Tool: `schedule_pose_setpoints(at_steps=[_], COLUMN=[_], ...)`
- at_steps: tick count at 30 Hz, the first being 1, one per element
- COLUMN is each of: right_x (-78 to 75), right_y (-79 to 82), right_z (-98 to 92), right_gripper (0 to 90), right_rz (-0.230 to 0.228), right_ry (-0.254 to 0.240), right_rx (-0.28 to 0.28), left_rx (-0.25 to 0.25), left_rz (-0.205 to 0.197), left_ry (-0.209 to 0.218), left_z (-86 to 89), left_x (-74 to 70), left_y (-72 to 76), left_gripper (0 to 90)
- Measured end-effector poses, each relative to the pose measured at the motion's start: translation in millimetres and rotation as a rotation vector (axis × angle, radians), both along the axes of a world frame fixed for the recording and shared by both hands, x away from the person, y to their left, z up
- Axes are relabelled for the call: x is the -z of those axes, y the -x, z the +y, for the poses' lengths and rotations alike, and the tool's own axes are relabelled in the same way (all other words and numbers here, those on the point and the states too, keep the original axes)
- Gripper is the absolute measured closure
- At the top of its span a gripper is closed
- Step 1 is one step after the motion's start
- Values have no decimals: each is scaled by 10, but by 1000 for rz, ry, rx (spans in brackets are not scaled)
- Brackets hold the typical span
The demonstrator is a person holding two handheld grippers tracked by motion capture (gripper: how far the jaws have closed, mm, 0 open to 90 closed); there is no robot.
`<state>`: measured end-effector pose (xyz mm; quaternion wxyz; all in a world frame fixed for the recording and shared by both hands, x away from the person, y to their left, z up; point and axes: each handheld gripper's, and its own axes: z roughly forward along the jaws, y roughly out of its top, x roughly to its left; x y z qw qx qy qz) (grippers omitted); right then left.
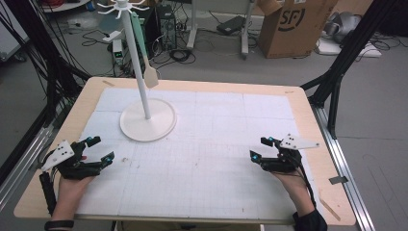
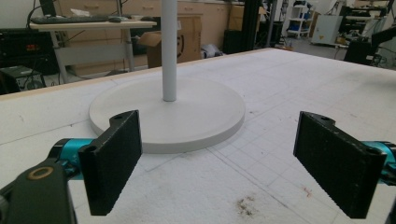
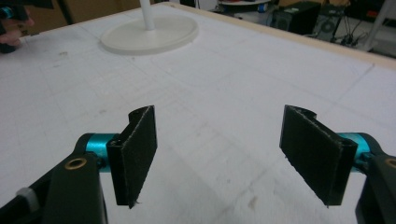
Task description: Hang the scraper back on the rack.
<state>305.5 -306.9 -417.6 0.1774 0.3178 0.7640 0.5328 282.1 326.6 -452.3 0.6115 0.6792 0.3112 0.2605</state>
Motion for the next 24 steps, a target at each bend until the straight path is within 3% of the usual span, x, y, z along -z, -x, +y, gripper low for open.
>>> schedule_pose_setpoints(at_steps=[5, 9, 13, 19, 24], right_x=[169, 282, 287, 298, 301], right_y=[107, 135, 154, 179, 185], right_z=[-83, -128, -155, -184, -176], right_gripper=[249, 249, 244, 238, 240], right_rz=[-18, -15, -16, -43, -55], right_ry=[-34, -42, -61, -86, -77], right_rx=[48, 51, 55, 64, 46], left_rx=[-3, -7, -16, -17, -19], left_rz=[-6, -45, -57, -66, -60], left_ry=[-6, -3, 18, 13, 16], left_z=[-4, -6, 12, 5, 11], left_x=[1, 10, 16, 18, 17], left_y=[8, 50, 63, 71, 66], left_gripper=[160, 165, 163, 163, 163])
